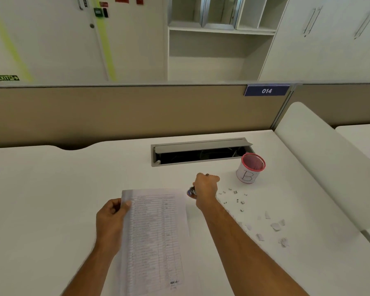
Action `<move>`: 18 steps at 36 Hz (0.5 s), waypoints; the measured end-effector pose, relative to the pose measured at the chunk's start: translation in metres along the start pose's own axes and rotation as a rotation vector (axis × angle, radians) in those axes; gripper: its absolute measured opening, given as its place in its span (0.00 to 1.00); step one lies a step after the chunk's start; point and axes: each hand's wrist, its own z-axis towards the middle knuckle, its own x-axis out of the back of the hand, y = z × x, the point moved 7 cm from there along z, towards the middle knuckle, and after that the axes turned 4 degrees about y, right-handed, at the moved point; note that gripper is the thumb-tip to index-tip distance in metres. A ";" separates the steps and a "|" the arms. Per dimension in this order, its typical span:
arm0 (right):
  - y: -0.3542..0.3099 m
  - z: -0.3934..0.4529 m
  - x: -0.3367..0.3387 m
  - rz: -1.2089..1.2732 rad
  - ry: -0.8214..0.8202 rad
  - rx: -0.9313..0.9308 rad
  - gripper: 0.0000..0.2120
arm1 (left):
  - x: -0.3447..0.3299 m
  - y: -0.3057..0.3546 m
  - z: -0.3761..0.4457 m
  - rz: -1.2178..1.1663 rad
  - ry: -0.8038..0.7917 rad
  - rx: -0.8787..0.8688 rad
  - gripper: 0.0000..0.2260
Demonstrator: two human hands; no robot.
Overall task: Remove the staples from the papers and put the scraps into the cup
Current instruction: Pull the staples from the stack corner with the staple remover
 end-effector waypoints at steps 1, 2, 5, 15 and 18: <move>0.002 0.005 0.000 -0.036 -0.009 -0.014 0.14 | 0.003 -0.002 0.002 0.000 0.005 0.012 0.03; 0.004 0.009 -0.001 -0.067 -0.023 -0.018 0.14 | 0.006 -0.005 0.003 0.002 0.008 0.025 0.03; 0.005 0.024 -0.001 -0.194 -0.046 0.047 0.15 | 0.011 -0.011 0.008 0.007 0.000 0.060 0.02; -0.014 0.050 -0.004 -0.607 0.038 0.332 0.16 | 0.014 -0.024 0.024 0.071 -0.011 0.069 0.02; -0.017 0.061 -0.008 -0.823 0.080 0.380 0.15 | 0.012 -0.029 0.032 0.082 -0.015 0.078 0.02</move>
